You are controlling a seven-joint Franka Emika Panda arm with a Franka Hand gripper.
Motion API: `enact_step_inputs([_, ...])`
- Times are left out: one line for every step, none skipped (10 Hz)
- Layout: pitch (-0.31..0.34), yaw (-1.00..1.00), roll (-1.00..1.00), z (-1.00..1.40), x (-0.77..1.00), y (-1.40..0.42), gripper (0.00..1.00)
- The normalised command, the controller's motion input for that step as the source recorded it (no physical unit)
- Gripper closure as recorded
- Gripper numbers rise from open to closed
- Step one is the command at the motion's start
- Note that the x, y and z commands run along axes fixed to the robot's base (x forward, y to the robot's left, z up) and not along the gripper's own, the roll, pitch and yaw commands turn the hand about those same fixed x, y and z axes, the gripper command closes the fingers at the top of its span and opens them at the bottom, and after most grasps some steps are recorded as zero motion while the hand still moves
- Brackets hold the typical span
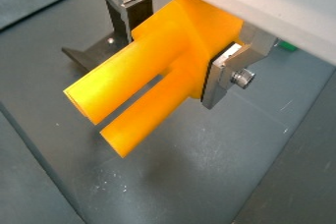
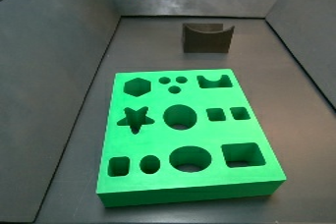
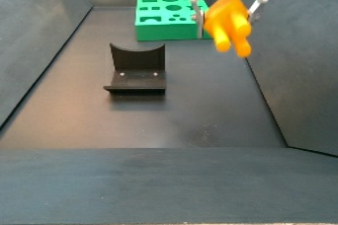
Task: Pick up the 3 prong object. Move up. Rotate the 3 prong object. Place the 3 prong object on the fixture. Regrasp the 3 prong object. Move to above the board. Insert the 3 prong object.
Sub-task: Place the 3 prong object on the fixture.
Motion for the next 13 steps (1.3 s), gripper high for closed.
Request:
enact_step_inputs([0.048,-0.02,-0.13,0.54,-0.01,0.0,1.0])
enact_step_inputs([0.054,-0.02,-0.13,0.36,0.0,0.0,1.0])
enact_step_inputs([0.061,-0.02,-0.14,0.22,0.01,0.0,1.0])
enact_step_inputs([-0.143,0.33,-0.2,0.18,1.0,-0.32,1.0])
enact_step_inputs([-0.13,0.32,-0.18,0.16,1.0,-0.31,1.0])
enact_step_inputs([-0.081,0.25,-0.12,0.14,1.0,-0.29,1.0])
enact_step_inputs([-0.041,0.18,-0.09,0.13,1.0,-0.27,1.0])
enact_step_inputs([0.01,0.1,-0.08,0.12,1.0,-0.24,1.0])
enact_step_inputs([0.042,0.06,-0.07,0.11,1.0,-0.22,1.0])
enact_step_inputs([0.081,0.04,-0.06,0.1,1.0,-0.2,1.0])
enact_step_inputs([0.107,0.04,-0.05,0.09,1.0,-0.19,1.0])
enact_step_inputs([0.125,0.03,-0.04,0.09,1.0,-0.17,1.0])
enact_step_inputs([0.133,0.03,-0.03,0.08,1.0,-0.15,1.0])
